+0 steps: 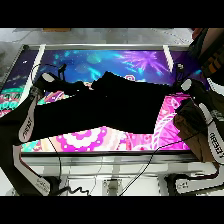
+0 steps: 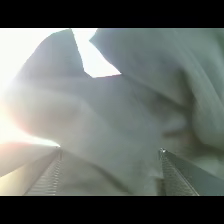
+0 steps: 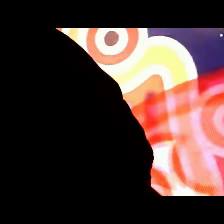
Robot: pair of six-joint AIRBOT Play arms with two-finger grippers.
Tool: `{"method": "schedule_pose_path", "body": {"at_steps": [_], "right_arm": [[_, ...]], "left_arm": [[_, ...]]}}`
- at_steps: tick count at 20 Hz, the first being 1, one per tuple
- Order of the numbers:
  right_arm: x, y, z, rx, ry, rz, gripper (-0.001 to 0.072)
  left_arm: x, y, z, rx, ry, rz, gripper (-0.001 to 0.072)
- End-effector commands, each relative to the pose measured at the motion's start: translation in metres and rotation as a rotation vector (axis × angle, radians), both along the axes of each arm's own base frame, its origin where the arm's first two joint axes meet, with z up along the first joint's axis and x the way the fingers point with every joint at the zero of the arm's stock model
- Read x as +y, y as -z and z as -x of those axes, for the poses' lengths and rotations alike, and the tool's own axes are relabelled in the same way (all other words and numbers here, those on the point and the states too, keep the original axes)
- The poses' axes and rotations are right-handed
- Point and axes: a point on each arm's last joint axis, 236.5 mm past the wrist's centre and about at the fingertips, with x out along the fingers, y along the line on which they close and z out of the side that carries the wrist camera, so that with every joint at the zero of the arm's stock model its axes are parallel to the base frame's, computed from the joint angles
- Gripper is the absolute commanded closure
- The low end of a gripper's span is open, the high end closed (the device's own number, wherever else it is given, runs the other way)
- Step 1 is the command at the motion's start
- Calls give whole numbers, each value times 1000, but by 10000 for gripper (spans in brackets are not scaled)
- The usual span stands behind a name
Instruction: Fold the clothes and pants, and hang the long-sleeved shirts on hangers.
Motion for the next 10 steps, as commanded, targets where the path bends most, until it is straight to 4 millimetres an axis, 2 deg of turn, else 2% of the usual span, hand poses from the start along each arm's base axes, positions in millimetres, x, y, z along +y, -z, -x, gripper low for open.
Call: {"method": "schedule_pose_path", "body": {"at_steps": [1, 2, 4, 6, 7, 9, 10], "right_arm": [[0, 0, 0, 1, 0, 0, 694], [0, 0, 0, 1, 0, 0, 694], [0, 0, 0, 1, 0, -1, 694], [0, 0, 0, 2, 0, -1, 694], [0, 0, 0, 2, 0, -1, 694], [0, 1, 2, 9, -1, -2, 694], [1, 2, 3, 17, -3, -2, 694]], "left_arm": [[25, -1, -15, -34, -75, -9, 76], [25, -1, -16, -36, -76, -10, 169], [18, 0, -16, -41, -68, -11, 172], [1, 2, -13, -37, -39, -10, 172], [-7, 2, -10, -34, -21, -9, 211], [-20, 4, -2, -17, 15, -8, 456], [-22, 4, 0, -18, 31, -12, 493]]}}
